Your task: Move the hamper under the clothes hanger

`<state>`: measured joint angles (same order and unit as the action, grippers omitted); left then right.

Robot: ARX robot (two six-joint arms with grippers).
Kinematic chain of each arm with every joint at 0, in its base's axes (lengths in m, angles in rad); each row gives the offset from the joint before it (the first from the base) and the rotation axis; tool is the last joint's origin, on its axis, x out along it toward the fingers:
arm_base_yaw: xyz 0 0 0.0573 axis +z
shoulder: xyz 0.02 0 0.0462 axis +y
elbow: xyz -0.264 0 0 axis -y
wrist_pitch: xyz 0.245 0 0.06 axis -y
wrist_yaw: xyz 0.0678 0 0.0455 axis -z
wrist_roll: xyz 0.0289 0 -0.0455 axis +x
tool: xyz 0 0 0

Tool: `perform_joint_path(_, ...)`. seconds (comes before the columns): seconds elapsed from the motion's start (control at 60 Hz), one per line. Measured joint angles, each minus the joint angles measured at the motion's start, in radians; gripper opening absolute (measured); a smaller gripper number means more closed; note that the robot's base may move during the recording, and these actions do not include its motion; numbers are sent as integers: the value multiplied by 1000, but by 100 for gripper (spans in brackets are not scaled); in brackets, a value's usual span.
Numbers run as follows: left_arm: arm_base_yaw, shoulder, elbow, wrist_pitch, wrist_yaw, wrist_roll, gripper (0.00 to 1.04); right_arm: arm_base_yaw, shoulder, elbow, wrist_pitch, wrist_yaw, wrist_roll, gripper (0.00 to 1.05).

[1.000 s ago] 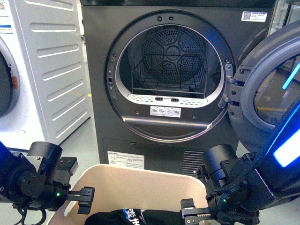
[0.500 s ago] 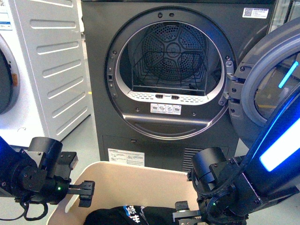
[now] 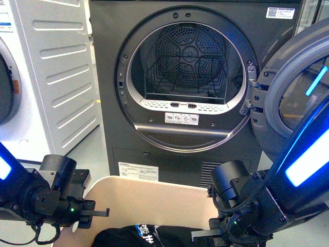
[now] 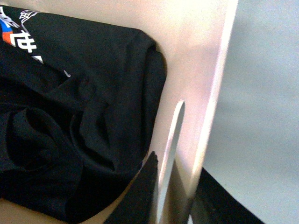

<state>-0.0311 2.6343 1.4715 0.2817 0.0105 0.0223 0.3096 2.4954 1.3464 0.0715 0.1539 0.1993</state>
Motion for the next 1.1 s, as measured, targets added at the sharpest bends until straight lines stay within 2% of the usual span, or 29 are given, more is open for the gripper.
perform_joint_path(0.05,4,1,0,1,0,-2,10,-2,0,0,0,0,21,4)
perform_joint_path(0.117,9,1,0,1,2,-6,3,-2,0,3,0,4,40,3)
perform_joint_path(1.1,21,-123,-79,-16,8,2,4,-13,-77,-45,24,2,36,3)
